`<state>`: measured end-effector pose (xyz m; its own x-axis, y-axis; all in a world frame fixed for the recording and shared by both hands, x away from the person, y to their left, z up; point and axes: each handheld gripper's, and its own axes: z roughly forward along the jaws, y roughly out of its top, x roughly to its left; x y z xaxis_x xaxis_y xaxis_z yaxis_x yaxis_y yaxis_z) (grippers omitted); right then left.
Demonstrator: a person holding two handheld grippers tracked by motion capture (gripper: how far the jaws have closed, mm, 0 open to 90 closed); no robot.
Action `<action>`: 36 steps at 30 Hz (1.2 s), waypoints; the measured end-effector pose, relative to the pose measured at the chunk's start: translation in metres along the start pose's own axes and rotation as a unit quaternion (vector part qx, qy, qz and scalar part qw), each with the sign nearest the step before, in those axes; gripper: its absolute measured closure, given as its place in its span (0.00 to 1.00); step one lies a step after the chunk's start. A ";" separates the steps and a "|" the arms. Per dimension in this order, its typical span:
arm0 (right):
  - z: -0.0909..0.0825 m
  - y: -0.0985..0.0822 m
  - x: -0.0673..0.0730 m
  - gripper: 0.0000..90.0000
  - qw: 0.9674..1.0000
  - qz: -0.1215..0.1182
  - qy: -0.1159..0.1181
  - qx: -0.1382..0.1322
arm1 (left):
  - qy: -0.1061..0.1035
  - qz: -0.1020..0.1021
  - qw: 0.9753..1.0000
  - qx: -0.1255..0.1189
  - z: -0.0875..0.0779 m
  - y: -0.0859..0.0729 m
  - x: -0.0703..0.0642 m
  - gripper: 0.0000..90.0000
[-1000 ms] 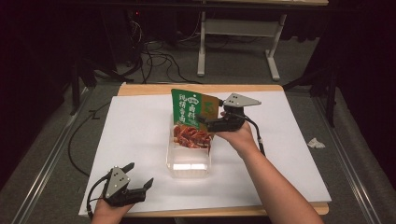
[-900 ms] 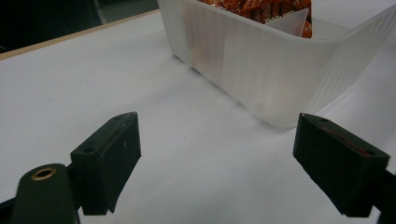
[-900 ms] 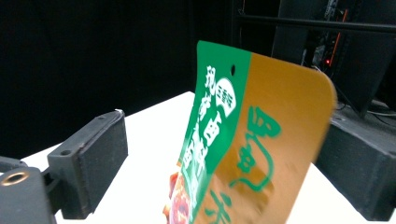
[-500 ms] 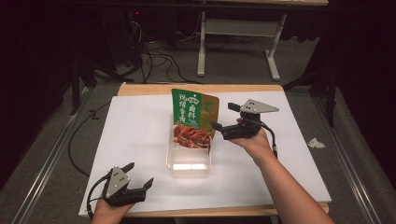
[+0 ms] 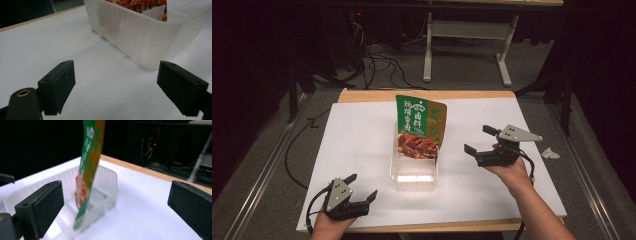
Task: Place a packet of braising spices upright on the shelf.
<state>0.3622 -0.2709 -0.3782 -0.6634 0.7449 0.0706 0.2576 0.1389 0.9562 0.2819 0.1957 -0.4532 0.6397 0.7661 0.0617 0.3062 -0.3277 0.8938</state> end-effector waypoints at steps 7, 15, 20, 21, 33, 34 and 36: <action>-0.048 -0.042 0.001 0.00 0.999 0.005 -0.039 -0.002 | -0.006 0.001 1.000 0.001 0.002 0.001 -0.001 0.17; -0.081 -0.076 -0.001 0.00 0.996 0.003 -0.091 0.012 | -0.011 0.004 1.000 0.006 0.007 0.002 -0.004 0.17; -0.071 -0.082 -0.006 0.01 0.996 0.013 -0.076 0.036 | -0.015 0.010 1.000 0.015 0.011 0.002 -0.007 0.17; -0.068 -0.083 -0.007 0.03 0.997 0.018 -0.065 0.042 | -0.015 0.011 1.000 0.016 0.012 0.001 -0.008 0.17; -0.063 -0.083 -0.002 0.07 0.998 0.010 -0.059 0.034 | -0.013 0.008 1.000 0.010 0.007 0.000 -0.005 0.17; -0.063 -0.083 -0.002 0.08 0.998 0.009 -0.059 0.034 | -0.013 0.009 1.000 0.010 0.006 0.000 -0.005 0.17; -0.063 -0.084 -0.002 0.08 0.997 0.011 -0.060 0.036 | -0.013 0.010 1.000 0.010 0.006 0.001 -0.004 0.17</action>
<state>0.2982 -0.3251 -0.4406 -0.5690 0.8206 0.0524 0.3237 0.1650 0.9317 0.2835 0.1888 -0.4557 0.6633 0.7453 0.0675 0.3068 -0.3532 0.8838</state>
